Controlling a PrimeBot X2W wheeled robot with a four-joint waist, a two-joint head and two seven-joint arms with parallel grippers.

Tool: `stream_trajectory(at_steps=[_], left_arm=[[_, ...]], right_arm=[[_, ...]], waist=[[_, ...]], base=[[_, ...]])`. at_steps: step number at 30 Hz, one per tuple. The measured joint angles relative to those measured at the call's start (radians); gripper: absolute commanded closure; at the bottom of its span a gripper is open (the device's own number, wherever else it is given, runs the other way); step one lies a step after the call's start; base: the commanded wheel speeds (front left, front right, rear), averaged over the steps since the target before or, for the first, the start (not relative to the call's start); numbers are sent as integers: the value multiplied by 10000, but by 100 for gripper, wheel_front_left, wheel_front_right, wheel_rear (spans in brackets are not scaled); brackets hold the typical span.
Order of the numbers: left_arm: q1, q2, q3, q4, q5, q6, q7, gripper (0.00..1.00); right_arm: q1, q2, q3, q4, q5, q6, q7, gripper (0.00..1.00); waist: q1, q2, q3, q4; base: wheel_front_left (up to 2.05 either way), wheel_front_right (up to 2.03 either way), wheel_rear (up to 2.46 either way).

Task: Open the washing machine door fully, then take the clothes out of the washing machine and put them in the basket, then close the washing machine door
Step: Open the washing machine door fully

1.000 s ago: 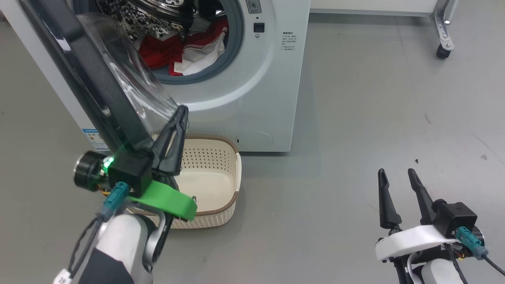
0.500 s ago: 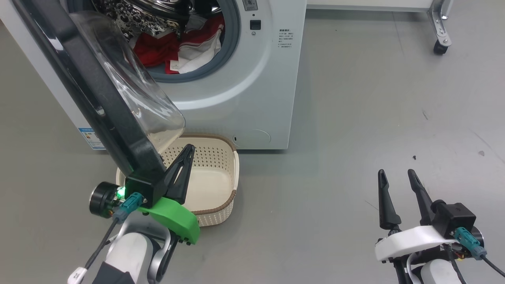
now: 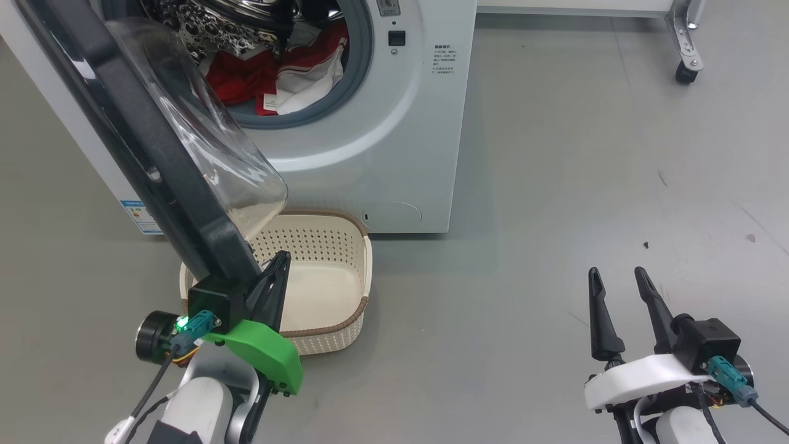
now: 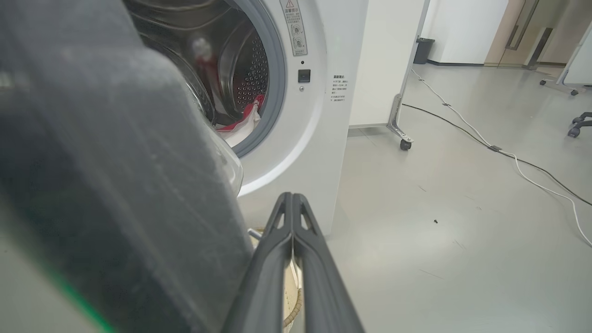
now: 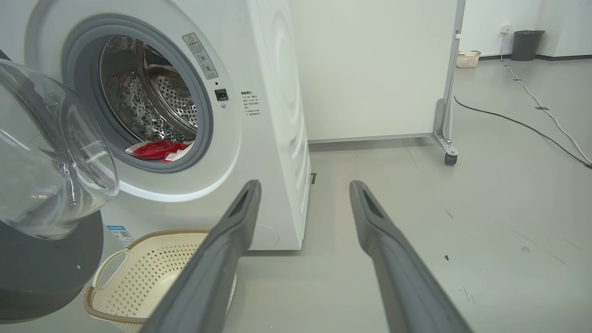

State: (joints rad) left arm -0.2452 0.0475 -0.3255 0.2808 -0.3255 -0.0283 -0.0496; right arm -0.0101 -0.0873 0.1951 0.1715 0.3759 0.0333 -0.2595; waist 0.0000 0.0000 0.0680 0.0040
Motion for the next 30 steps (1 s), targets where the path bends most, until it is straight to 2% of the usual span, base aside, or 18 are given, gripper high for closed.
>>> stream_trajectory(at_steps=[21,30], left_arm=[[-56,-105,23,449,-90,81,-357,100],[-76,-171,-15,729,-255,88,-571,100]], right_arm=[[0,104,-102,205,-81,138,0,0],[11,127,-288,247,-92,180,0,0]], waist=[[0,0,-8,143],[0,0,-76,450]], base=[[0,0,0],[0,0,0]])
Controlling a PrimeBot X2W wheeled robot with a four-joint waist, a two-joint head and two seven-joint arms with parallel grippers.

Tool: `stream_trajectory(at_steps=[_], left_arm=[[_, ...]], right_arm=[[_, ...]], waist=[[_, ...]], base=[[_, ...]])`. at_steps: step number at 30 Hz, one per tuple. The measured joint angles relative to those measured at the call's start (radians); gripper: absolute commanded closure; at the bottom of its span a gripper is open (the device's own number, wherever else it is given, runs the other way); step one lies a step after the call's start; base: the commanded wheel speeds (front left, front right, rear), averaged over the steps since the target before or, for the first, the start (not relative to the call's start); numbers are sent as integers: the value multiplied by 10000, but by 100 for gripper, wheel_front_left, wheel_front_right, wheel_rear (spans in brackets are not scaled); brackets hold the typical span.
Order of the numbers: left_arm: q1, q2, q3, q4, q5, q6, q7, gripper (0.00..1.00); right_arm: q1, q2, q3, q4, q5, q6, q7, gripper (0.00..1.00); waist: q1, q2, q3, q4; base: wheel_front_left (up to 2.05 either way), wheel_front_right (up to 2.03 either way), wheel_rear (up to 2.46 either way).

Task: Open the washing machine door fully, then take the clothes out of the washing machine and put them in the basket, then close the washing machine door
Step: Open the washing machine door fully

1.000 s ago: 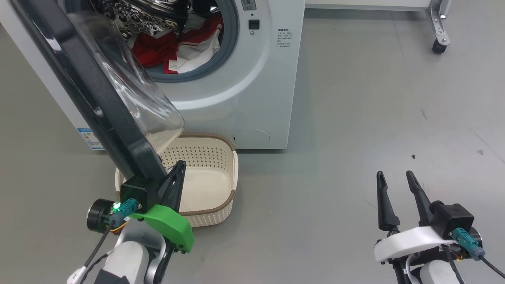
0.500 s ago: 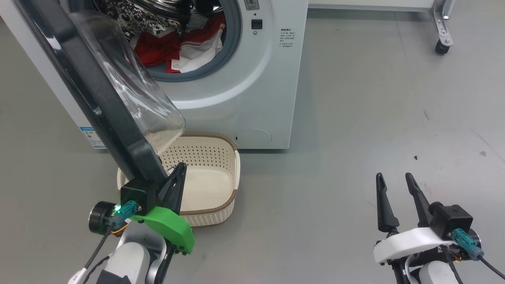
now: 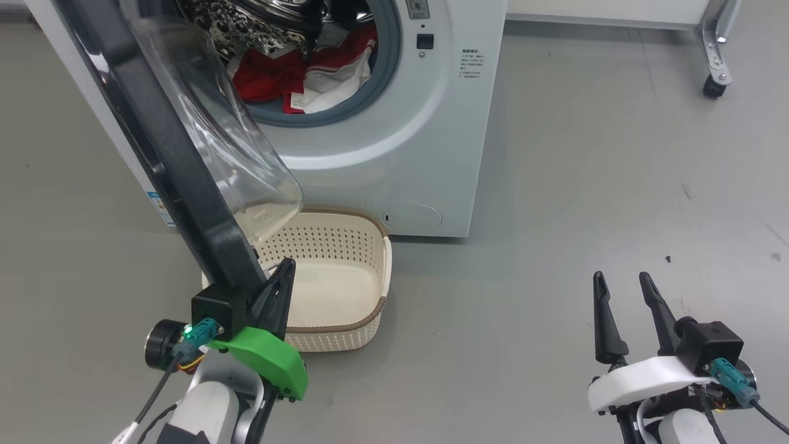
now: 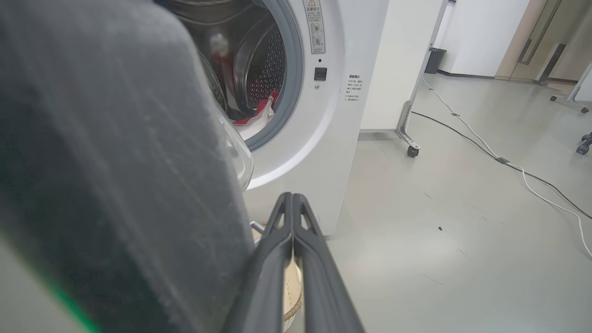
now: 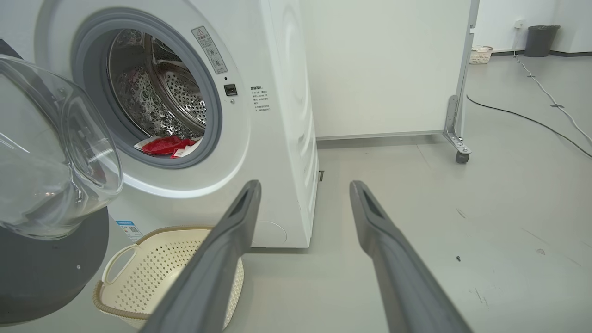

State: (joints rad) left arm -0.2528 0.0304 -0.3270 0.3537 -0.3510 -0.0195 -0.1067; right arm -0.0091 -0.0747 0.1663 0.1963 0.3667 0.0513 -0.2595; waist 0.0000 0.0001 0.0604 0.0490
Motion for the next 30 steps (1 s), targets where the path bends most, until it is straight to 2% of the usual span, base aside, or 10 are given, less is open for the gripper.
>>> stream_trajectory(at_steps=[14,30], left_arm=[[-24,-54,40,274,-113,146,-301,100],[-53,205,1166,249,-614,633,-711,100]], right_arm=[[28,46,-23,29,-73,94,0,0],[27,88,21,27,-165,184,0,0]], waist=[[0,0,-27,1129],[0,0,372,1947]], base=[[0,0,0],[0,0,0]])
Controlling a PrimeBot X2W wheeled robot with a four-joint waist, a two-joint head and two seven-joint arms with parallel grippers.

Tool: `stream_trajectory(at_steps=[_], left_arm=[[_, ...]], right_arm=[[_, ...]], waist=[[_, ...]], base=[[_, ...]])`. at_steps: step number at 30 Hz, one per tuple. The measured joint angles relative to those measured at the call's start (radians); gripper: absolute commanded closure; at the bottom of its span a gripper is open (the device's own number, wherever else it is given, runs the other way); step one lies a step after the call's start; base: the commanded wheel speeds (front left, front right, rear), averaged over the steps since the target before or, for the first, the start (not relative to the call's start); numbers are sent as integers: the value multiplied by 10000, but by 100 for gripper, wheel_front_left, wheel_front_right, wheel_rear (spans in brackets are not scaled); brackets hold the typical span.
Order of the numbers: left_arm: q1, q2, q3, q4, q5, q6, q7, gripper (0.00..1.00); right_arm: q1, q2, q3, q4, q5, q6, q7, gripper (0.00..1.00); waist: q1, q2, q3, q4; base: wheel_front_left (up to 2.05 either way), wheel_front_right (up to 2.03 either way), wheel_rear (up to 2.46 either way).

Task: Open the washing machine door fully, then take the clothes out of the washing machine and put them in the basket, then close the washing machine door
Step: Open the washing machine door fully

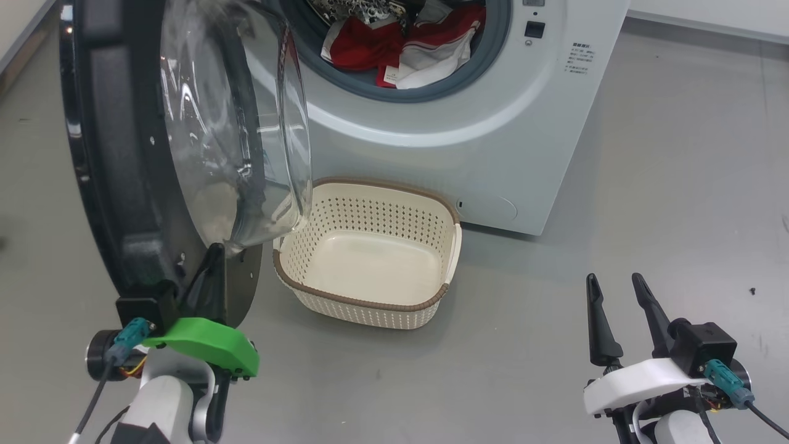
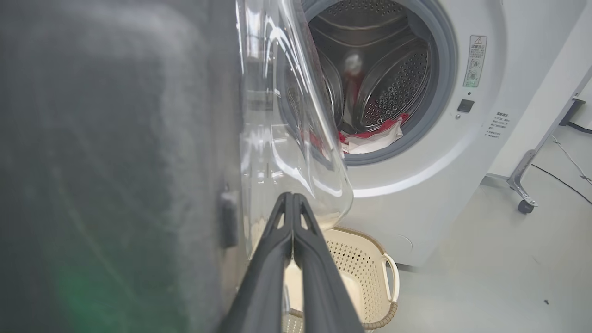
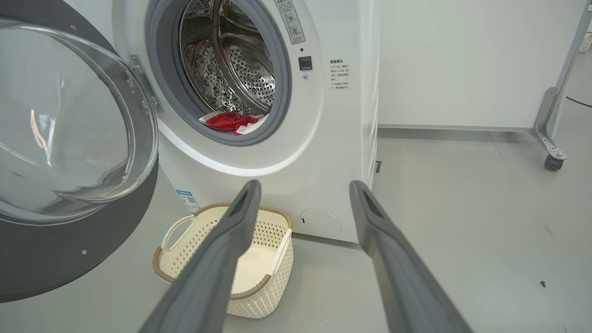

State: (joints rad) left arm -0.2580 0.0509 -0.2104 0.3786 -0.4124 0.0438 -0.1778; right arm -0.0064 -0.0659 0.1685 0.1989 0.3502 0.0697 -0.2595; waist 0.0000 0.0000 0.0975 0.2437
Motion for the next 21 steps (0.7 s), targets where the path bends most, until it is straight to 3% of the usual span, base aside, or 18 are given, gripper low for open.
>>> stream_trajectory(at_steps=[21], left_arm=[[-48,573,1741,-123,-738,311,-349,100]], right_arm=[[-174,-198,86,-2,-362,82,0,0]], waist=[[0,0,1010,369]], base=[[0,0,0]])
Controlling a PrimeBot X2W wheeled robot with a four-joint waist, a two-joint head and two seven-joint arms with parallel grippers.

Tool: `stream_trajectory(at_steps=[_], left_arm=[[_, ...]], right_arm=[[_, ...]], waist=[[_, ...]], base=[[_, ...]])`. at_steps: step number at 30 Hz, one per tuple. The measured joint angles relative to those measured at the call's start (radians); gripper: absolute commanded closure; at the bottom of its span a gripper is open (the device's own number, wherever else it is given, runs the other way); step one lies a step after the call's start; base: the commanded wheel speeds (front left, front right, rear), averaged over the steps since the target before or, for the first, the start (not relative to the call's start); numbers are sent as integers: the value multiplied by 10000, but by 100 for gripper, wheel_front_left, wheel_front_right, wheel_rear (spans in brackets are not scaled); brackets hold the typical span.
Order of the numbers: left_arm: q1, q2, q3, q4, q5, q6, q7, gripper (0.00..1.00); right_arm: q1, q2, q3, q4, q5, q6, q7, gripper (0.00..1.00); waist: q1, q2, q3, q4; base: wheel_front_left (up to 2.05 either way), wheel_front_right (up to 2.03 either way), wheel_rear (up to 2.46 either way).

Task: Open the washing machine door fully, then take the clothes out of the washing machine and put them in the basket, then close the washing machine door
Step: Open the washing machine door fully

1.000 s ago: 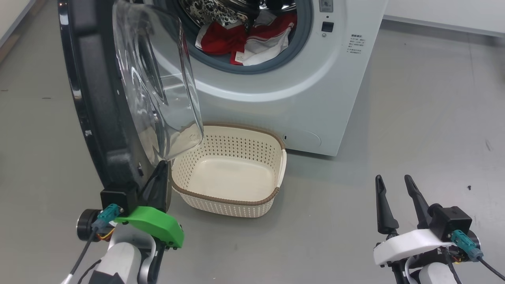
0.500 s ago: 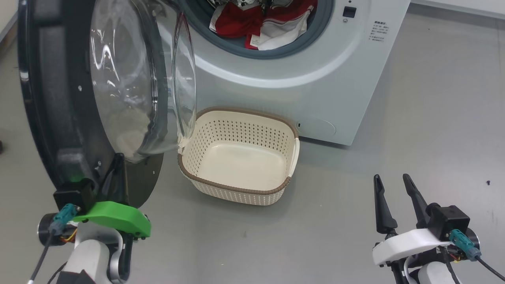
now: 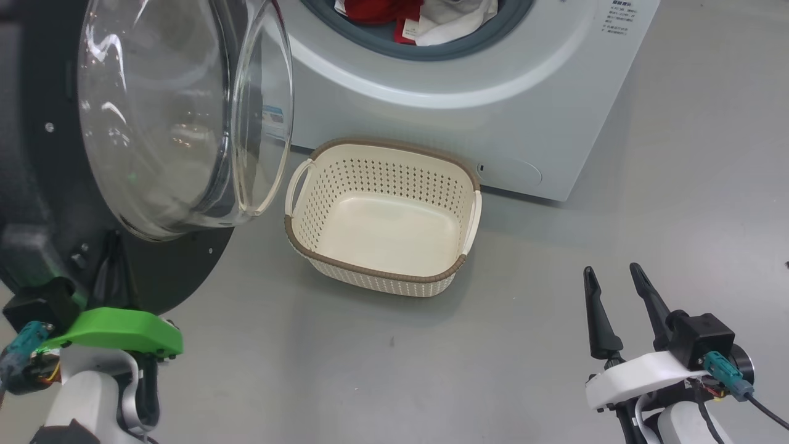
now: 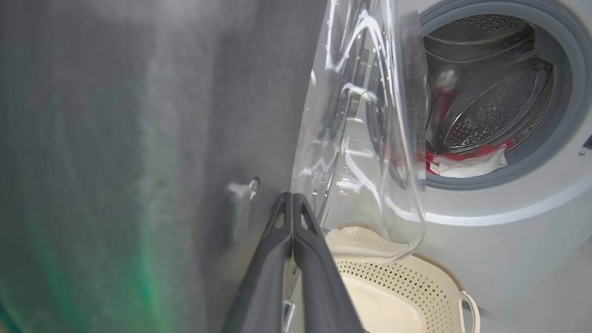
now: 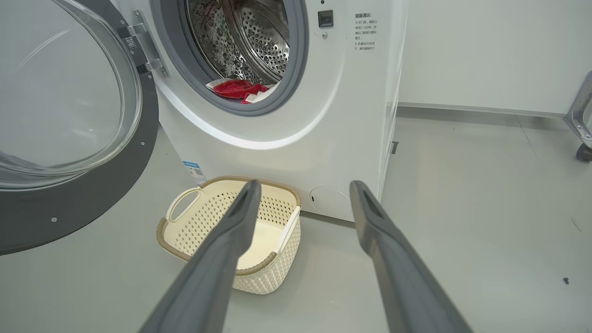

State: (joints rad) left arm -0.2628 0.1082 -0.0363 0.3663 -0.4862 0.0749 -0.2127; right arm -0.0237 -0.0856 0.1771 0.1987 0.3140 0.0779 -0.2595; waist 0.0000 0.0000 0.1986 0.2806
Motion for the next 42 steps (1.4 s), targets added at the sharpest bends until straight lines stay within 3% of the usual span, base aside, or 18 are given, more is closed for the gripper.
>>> stream_trajectory(at_steps=[18,24,42], left_arm=[[-538,777,1848,157,-746,182,-186,100],[-832,1162,2199,314,-922,184,-188,100],[-1918,1592,2667,1168,-1475,-8,-186,100]], right_arm=[[-586,-368,251,-176,-286,48,249,0],[-775,-451,274,-324,-345,79,343,0],[-1002,-880,100,-564,-523,79,543,0]], waist=[[0,0,1066,84],[0,0,1436,11],[0,0,2446,-80]], base=[[0,0,0],[0,0,0],[0,0,0]])
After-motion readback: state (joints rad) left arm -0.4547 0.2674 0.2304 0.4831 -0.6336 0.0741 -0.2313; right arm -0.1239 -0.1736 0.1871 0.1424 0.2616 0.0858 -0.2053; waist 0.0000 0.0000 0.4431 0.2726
